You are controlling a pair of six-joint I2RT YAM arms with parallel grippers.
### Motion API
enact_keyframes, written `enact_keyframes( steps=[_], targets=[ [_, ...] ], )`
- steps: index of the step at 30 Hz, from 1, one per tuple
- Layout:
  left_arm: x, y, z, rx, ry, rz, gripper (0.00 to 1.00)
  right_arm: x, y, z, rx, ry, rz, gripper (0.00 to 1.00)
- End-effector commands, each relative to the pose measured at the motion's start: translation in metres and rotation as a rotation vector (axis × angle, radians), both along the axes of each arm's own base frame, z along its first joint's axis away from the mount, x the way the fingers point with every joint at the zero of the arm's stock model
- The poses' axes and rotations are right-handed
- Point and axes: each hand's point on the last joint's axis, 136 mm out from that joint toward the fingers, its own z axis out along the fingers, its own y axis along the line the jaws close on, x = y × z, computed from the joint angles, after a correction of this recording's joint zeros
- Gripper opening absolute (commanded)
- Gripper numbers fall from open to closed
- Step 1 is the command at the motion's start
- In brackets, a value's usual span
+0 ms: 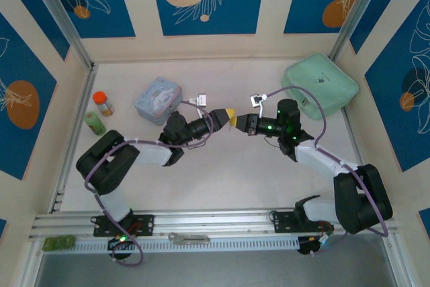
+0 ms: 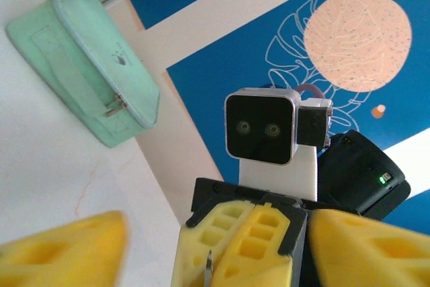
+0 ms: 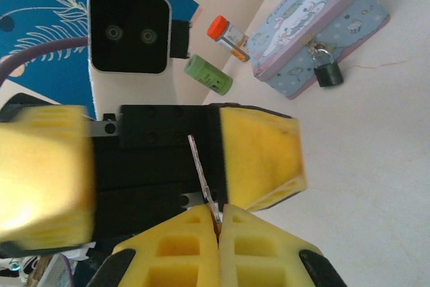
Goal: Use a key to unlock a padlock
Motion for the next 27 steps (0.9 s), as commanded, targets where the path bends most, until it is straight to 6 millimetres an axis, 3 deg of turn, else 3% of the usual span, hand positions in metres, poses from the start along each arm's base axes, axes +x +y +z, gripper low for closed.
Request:
enact_keyframes(
  steps=[1, 5, 9, 15, 17, 22, 27],
  targets=[
    [0.014, 0.029, 0.001, 0.047, -0.02, 0.117, 1.0, -0.005, -0.007, -0.011, -0.058, -0.005, -0.01, 0.0],
    [0.035, 0.067, -0.035, 0.202, 0.046, 0.251, 1.0, -0.01, -0.013, -0.014, -0.107, -0.019, -0.022, 0.0],
    [0.049, 0.109, -0.09, 0.542, 0.164, 0.389, 1.0, -0.01, -0.018, -0.017, -0.158, -0.03, -0.047, 0.0],
    [0.059, 0.163, -0.116, 0.936, 0.211, 0.558, 1.0, -0.004, -0.023, -0.025, -0.246, -0.018, -0.087, 0.0],
    [0.061, 0.173, -0.122, 0.982, 0.218, 0.589, 1.0, -0.003, -0.021, -0.027, -0.262, -0.02, -0.088, 0.0],
    [0.067, 0.204, -0.14, 1.024, 0.246, 0.706, 0.83, -0.002, -0.013, -0.029, -0.283, -0.026, -0.076, 0.0],
    [0.091, 0.212, -0.16, 0.937, 0.278, 0.684, 0.74, -0.002, -0.009, -0.034, -0.295, -0.02, -0.061, 0.0]
  ],
)
